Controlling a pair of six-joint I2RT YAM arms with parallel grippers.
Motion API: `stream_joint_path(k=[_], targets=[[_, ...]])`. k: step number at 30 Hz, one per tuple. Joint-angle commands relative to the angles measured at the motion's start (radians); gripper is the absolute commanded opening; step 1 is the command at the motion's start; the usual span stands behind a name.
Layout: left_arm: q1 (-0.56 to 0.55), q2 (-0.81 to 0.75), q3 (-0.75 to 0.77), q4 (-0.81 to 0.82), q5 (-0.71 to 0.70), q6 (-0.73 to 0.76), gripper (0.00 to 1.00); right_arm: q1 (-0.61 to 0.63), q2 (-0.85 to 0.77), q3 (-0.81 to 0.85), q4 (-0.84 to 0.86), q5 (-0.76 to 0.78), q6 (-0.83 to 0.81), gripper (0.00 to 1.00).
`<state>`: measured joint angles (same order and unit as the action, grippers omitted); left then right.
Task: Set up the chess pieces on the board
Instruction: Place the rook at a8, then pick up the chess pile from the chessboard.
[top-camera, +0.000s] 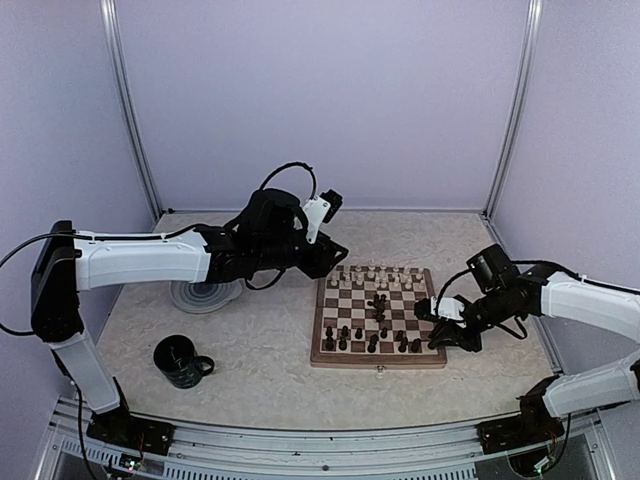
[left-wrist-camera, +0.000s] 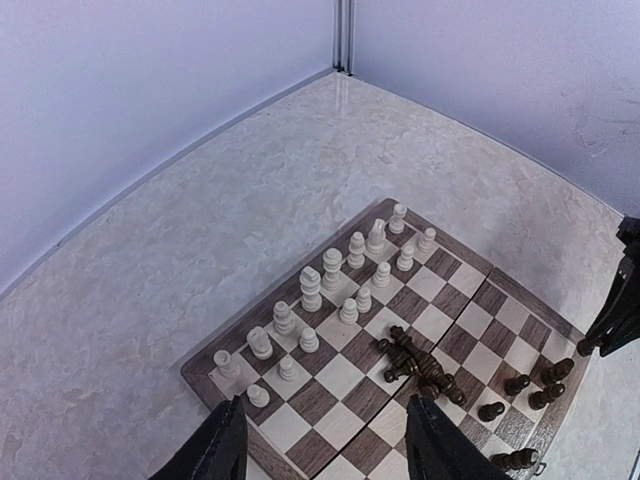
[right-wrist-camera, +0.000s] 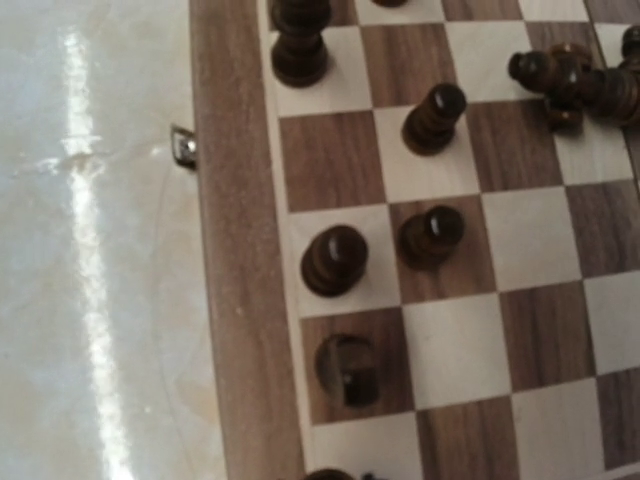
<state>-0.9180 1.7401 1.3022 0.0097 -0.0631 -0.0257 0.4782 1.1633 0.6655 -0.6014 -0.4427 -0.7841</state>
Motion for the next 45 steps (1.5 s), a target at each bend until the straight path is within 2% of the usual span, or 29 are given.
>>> stream_joint_path(k=[1,19,29,37,41,45], targets=[[-0.005,0.02,0.026,-0.007,0.016,-0.008,0.54,0.019,0.028,-0.018,0.055,0.015,0.006,0.04],[-0.004,0.026,0.042,-0.054,0.003,-0.013,0.55,0.025,0.092,-0.036,0.11,0.077,0.009,0.09],[-0.004,0.031,0.049,-0.065,0.004,-0.008,0.55,0.026,0.113,-0.021,0.089,0.052,0.02,0.27],[-0.018,0.059,0.089,-0.123,-0.034,-0.02,0.55,0.014,0.046,0.147,-0.027,0.011,0.044,0.38],[-0.05,0.112,0.14,-0.194,-0.092,-0.039,0.55,0.001,0.049,0.21,0.008,0.012,0.1,0.41],[-0.065,0.179,0.214,-0.272,-0.063,-0.071,0.54,-0.005,0.109,0.237,0.075,0.005,0.145,0.39]])
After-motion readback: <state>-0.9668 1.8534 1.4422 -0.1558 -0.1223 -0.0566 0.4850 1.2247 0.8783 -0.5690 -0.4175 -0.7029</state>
